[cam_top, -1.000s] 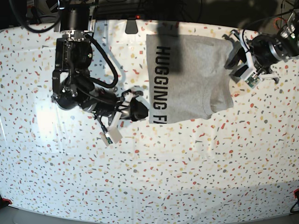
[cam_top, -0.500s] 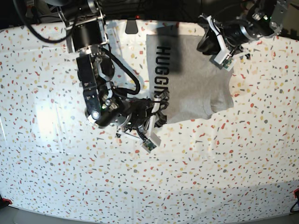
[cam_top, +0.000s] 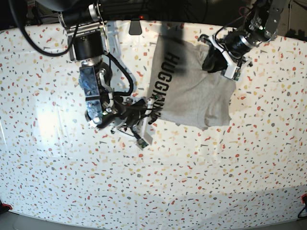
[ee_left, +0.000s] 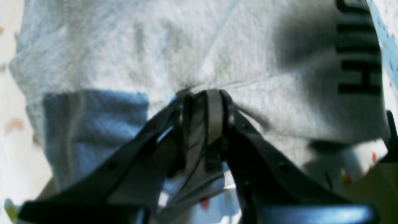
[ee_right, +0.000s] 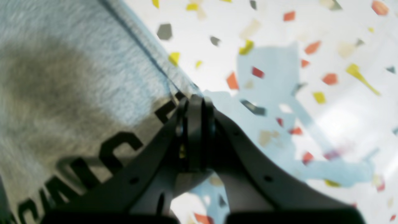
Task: Fold the T-shirt properly
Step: 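Grasp the bundle's edges with both grippers and rotate it flat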
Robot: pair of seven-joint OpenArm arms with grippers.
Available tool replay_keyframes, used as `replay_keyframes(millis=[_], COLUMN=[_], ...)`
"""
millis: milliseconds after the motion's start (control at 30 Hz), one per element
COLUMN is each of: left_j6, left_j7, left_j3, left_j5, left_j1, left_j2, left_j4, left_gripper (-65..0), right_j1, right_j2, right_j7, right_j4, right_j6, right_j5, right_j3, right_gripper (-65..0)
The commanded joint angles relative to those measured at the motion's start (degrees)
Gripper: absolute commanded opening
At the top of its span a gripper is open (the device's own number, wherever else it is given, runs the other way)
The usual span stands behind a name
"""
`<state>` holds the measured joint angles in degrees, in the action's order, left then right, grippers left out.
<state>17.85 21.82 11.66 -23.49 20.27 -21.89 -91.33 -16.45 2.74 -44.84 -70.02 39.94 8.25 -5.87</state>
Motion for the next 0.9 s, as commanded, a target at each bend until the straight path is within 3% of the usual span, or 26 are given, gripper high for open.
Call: replay_keyframes(millis=[0, 100, 367, 633, 767, 867], left_j6=[-4.6, -4.6, -4.5, -0.4, -0.4, 0.2], left_j7=[8.1, 8.0, 5.7, 4.0, 3.7, 3.3], left_j3=[0.0, 0.0, 0.0, 0.0, 0.0, 0.0], left_j5=[4.6, 4.6, 8.5, 7.9, 4.1, 0.4], left_j1=[-0.4, -3.9, -14.6, -22.9, -24.7, -24.1], left_j2=[-0.9, -0.9, -0.9, -1.8, -2.4, -4.7], left_j4=[3.0, 5.4, 12.4, 14.3, 13.9, 10.3], left_gripper=[-55.5, -55.5, -55.6, -55.6, -55.5, -55.5], right_j1=[-0.6, 2.0, 13.3, 22.4, 23.5, 23.5], right_j2=[0.5, 1.9, 1.6, -3.4, -5.6, -5.7], right_j7=[-0.5, -0.7, -0.8, 0.3, 0.3, 0.0], right_j4=[-1.4, -3.8, -16.1, -24.8, -25.6, -27.0], right_j6=[0.1, 0.1, 0.1, 0.1, 0.1, 0.1], right_j5=[-0.3, 2.8, 2.7, 2.7, 1.8, 0.1], right_j3=[1.2, 3.1, 3.2, 3.2, 3.2, 3.3], right_gripper=[-65.0, -65.0, -65.0, -65.0, -65.0, -65.0])
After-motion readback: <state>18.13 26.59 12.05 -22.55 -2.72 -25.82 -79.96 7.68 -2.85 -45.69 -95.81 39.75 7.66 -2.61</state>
